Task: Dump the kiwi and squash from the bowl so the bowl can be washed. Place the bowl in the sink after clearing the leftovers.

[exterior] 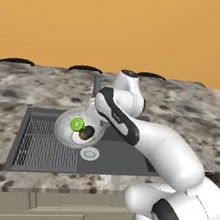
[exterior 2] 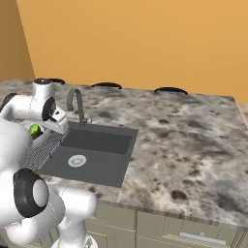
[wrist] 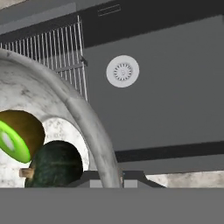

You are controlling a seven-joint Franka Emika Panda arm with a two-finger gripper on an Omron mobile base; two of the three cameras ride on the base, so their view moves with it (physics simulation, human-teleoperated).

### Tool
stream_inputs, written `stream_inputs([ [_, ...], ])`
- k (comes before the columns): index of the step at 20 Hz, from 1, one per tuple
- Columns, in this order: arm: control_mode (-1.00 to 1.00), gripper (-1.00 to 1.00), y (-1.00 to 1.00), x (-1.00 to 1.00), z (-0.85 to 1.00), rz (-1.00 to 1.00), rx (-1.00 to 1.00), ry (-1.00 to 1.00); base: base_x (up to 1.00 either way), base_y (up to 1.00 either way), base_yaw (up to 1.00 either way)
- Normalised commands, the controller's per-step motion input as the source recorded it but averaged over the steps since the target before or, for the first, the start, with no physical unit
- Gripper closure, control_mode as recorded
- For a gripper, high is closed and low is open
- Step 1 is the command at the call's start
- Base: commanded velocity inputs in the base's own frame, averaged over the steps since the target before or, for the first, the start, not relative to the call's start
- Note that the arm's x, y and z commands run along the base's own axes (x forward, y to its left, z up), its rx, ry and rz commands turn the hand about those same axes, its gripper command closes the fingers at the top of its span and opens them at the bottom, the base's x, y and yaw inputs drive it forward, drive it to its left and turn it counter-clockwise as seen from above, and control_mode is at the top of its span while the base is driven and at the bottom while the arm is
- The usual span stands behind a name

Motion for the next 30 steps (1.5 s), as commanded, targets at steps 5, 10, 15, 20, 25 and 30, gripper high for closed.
stream_inputs([
  [5, -1.0, 1.0, 0.2, 0.0, -0.02, 0.0, -0.16, 0.01, 0.0, 0.0, 0.0],
  [10, -1.0, 1.0, 0.22, 0.15, -0.11, 0.0, -0.23, 0.0, 0.0, 0.0, 0.0],
  [15, -1.0, 1.0, 0.17, 0.27, -0.38, 0.0, -0.31, 0.0, 0.0, 0.0, 0.0],
  [20, -1.0, 1.0, 0.1, 0.05, -0.05, 0.0, -0.05, 0.0, 0.0, 0.0, 0.0],
  [25, -1.0, 1.0, 0.23, 0.36, -0.16, 0.0, -0.18, 0.0, 0.0, 0.0, 0.0],
  [30, -1.0, 1.0, 0.26, 0.39, -0.16, -0.01, -0.19, 0.0, 0.0, 0.0, 0.0],
])
